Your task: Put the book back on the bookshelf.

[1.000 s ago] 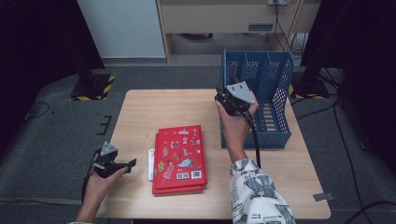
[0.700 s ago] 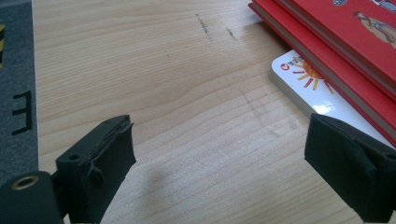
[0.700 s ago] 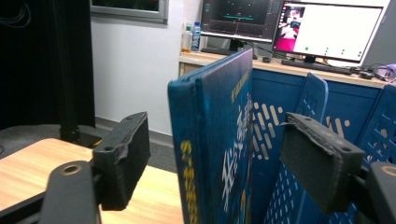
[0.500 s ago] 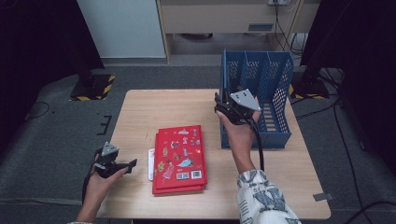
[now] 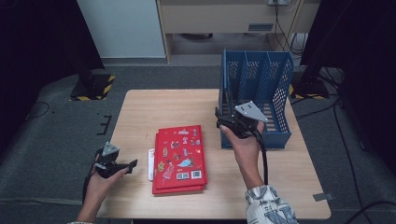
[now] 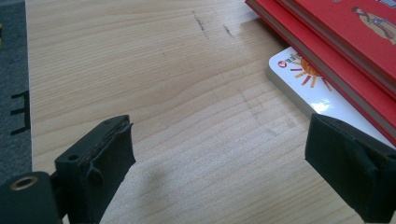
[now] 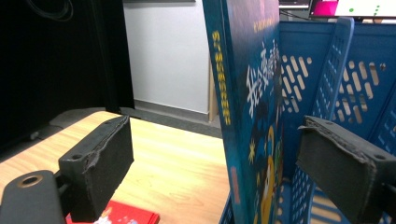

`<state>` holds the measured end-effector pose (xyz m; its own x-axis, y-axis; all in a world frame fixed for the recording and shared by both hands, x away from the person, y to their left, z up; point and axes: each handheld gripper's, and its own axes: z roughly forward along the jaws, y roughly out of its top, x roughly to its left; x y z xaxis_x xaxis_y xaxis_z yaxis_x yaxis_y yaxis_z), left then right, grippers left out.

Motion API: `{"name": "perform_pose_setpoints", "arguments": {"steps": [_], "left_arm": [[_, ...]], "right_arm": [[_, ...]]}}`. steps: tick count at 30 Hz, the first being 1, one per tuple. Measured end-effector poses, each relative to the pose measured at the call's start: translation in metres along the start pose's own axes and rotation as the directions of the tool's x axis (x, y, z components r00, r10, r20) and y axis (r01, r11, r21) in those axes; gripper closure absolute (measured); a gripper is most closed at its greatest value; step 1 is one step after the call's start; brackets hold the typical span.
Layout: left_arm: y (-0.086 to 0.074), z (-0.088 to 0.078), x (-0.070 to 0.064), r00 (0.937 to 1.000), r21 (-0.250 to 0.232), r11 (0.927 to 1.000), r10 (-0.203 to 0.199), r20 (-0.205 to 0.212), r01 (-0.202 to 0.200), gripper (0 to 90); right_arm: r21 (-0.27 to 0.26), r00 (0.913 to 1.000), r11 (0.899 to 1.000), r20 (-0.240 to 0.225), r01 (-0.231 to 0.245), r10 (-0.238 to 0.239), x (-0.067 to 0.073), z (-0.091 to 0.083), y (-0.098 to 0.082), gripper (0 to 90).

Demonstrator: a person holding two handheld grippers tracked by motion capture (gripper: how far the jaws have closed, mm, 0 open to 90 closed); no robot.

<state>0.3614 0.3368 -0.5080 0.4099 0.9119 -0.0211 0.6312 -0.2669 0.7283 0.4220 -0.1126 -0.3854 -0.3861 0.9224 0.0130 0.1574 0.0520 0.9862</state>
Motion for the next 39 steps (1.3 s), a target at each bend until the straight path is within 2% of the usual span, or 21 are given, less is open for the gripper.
{"name": "perform_pose_setpoints", "arguments": {"steps": [9,20,25,31,39], "left_arm": [[0.000,0.001,-0.001,1.0000,0.000,1.0000,0.000,0.005,0.000,6.8],[0.001,0.001,-0.003,0.9996,-0.011,0.9999,0.002,0.030,-0.001,6.1],[0.001,0.001,-0.004,0.9995,-0.010,0.9999,0.006,0.032,-0.006,6.1],[0.002,0.001,-0.006,0.9991,-0.011,0.9998,0.015,0.039,-0.015,6.8],[0.005,0.000,-0.014,0.9977,-0.029,0.9992,0.030,0.061,-0.029,9.6]], "right_arm": [[0.035,0.9988,0.999,-0.043,-0.022,0.023,0.000,-0.016,-0.017,11.1],[0.082,0.9956,0.996,-0.090,-0.017,0.024,0.007,-0.024,-0.038,15.0],[0.116,0.9917,0.993,-0.127,-0.003,0.017,0.014,-0.027,-0.047,17.4],[0.147,0.9856,0.989,-0.169,0.024,0.001,0.020,-0.030,-0.059,25.2],[0.207,0.9732,0.977,-0.230,0.046,0.003,0.034,-0.029,-0.077,30.5]]}}
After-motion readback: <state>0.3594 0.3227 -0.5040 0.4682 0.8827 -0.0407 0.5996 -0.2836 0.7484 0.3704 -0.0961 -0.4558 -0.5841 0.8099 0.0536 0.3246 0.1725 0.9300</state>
